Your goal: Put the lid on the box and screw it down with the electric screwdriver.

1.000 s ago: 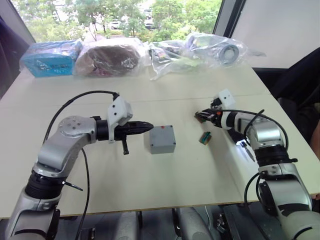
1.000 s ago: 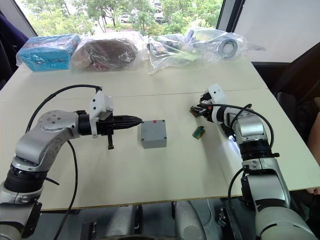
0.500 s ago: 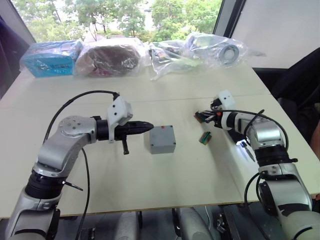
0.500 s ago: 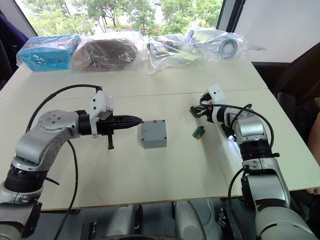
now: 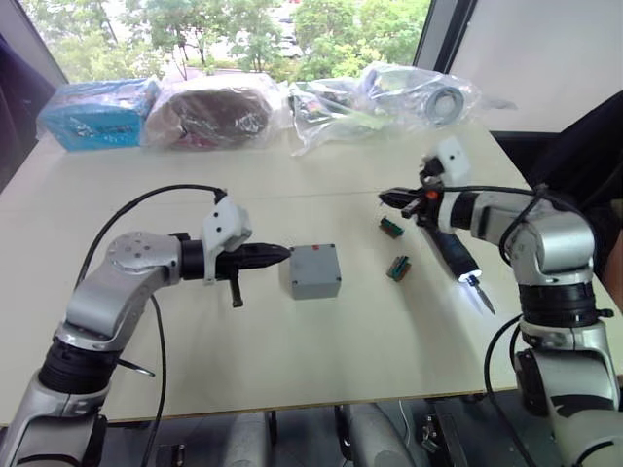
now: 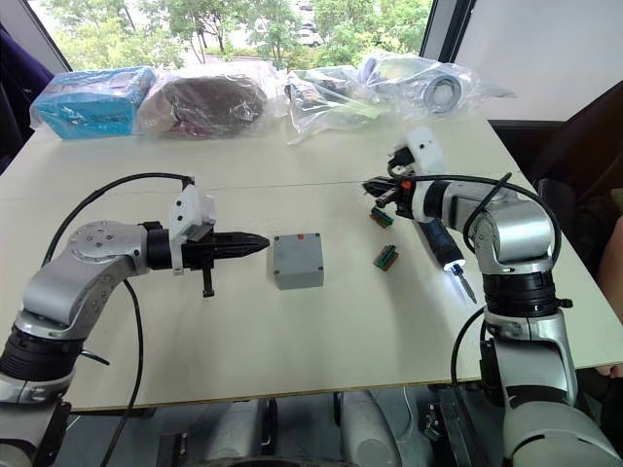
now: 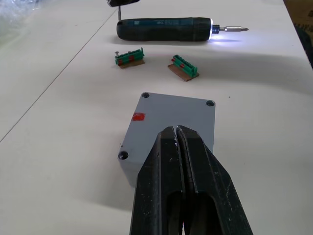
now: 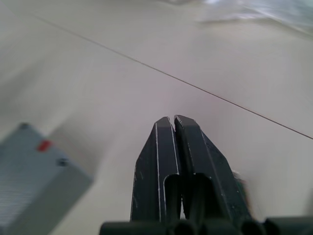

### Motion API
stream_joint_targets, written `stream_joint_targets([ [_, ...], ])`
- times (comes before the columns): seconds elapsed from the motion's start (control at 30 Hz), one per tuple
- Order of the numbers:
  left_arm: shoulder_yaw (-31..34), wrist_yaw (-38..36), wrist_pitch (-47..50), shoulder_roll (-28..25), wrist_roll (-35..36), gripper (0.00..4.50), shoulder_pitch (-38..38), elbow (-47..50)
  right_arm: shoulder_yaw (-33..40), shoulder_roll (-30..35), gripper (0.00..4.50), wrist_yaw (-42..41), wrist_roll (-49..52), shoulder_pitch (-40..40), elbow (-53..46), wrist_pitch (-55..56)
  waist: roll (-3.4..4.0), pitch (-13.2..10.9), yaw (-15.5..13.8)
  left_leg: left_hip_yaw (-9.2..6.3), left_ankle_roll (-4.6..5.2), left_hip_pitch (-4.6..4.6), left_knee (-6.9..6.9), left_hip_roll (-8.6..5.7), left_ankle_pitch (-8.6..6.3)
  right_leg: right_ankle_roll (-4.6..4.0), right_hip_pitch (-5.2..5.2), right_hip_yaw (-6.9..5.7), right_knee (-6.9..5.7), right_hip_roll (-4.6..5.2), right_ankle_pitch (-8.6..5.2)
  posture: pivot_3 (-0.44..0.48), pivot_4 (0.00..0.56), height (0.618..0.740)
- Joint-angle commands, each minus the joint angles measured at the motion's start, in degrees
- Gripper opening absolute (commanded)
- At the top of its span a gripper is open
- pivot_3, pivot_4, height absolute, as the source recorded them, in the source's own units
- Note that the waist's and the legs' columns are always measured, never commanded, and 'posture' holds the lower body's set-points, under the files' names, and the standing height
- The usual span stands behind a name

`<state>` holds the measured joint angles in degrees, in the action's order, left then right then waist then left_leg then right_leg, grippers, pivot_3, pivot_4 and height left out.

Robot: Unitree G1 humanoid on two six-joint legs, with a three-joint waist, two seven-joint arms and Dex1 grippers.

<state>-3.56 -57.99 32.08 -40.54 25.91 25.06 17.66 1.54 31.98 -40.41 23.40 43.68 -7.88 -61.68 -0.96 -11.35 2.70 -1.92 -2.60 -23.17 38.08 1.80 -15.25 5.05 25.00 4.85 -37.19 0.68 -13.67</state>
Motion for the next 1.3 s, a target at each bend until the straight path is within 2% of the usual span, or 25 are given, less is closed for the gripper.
stream_joint_targets([
  [0.03,1.3,0.0,-1.3,-0.4,0.2,0.00,-0.1,0.2,-3.2,-3.1,0.02,2.8,2.2,1.0,-7.7,-4.3,0.00,0.0,0.0,0.00,0.00,0.00,0.00,0.00,0.00,0.00,0.00,0.00,0.00,0.00,0.00,0.000,0.150,0.740],
  [0.27,1.0,0.6,-1.5,0.0,-0.1,0.00,-0.6,0.4,-8.0,-4.2,0.02,3.8,2.5,-1.1,-10.8,-5.1,0.00,0.0,-0.2,0.00,0.00,-0.04,0.01,-0.01,0.00,-0.01,0.01,-0.01,0.04,0.02,0.00,0.000,0.150,0.740],
  [0.5,0.9,1.2,-1.5,0.0,-0.1,0.00,-1.1,0.9,-11.2,-2.1,0.02,3.0,1.2,-2.5,-11.0,-2.5,0.00,0.0,0.0,0.00,0.00,-0.03,0.01,0.00,0.00,-0.01,0.02,-0.01,0.02,0.00,0.00,0.000,0.150,0.740],
  [1.3,0.1,1.7,-1.4,0.7,-0.5,0.00,-1.0,1.4,-14.3,-1.0,0.02,1.7,-1.7,-3.6,-6.2,3.5,-0.01,0.0,0.0,0.00,0.00,-0.04,0.01,0.00,0.00,0.00,0.02,-0.01,0.03,0.00,0.00,0.000,0.150,0.740],
])
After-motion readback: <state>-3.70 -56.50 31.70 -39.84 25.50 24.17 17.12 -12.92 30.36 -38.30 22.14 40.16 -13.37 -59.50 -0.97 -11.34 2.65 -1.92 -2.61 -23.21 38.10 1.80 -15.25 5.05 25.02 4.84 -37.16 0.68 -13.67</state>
